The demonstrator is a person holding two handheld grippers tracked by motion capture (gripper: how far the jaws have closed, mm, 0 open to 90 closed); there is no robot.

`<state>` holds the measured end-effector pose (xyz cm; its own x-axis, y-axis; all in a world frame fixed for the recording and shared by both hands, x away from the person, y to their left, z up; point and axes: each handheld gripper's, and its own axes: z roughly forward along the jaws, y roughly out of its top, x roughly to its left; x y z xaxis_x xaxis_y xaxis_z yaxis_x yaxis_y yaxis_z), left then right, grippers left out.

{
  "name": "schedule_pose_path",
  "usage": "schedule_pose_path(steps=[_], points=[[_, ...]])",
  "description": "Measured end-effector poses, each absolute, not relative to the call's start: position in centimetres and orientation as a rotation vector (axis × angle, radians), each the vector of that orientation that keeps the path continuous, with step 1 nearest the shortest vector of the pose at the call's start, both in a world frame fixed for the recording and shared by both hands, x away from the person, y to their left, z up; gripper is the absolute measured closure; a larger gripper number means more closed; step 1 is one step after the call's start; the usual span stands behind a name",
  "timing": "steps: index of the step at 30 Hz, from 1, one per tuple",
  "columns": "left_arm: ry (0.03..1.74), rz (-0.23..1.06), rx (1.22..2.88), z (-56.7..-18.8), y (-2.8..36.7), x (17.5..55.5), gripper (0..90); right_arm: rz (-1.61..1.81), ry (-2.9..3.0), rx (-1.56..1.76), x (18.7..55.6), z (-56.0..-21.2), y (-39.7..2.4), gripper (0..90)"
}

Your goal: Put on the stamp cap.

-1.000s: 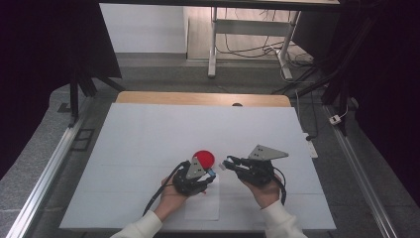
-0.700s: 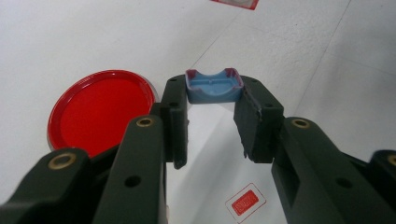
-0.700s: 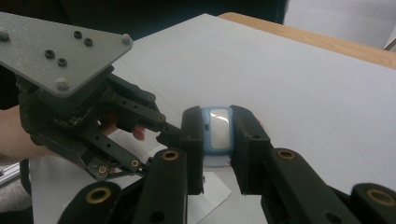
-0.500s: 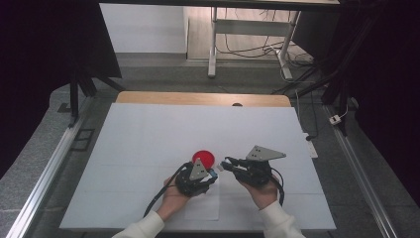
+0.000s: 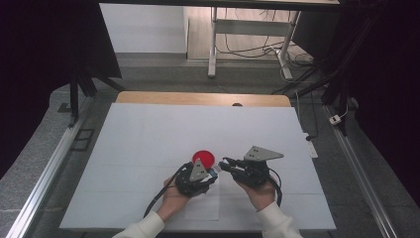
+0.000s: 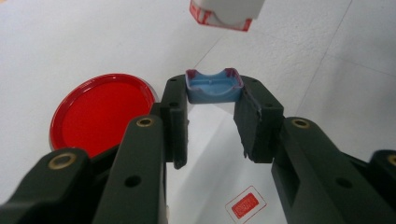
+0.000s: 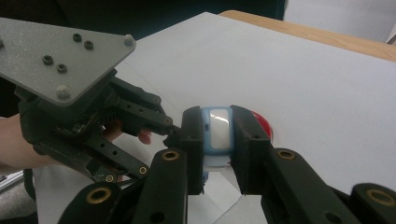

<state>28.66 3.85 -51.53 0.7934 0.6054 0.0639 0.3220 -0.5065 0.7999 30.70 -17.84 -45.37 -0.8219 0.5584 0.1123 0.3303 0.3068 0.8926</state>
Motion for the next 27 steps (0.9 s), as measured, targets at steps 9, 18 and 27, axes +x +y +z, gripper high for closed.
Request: schedule_pose_path(steps=[9, 18, 27], points=[[0.685, 0.436, 2.136, -51.52, 3.86, 28.63, 65.4, 1.521, 2.347, 0.859, 30.68, -45.41, -17.55, 74.8], [0.682, 0.451, 2.134, -51.45, 3.89, 28.56, 65.4, 1.515, 2.347, 0.91, 30.71, -45.58, -17.22, 74.8], [0.677, 0.474, 2.131, -51.46, 3.83, 28.42, 65.4, 1.51, 2.352, 0.991, 30.76, -45.79, -16.82, 74.8]])
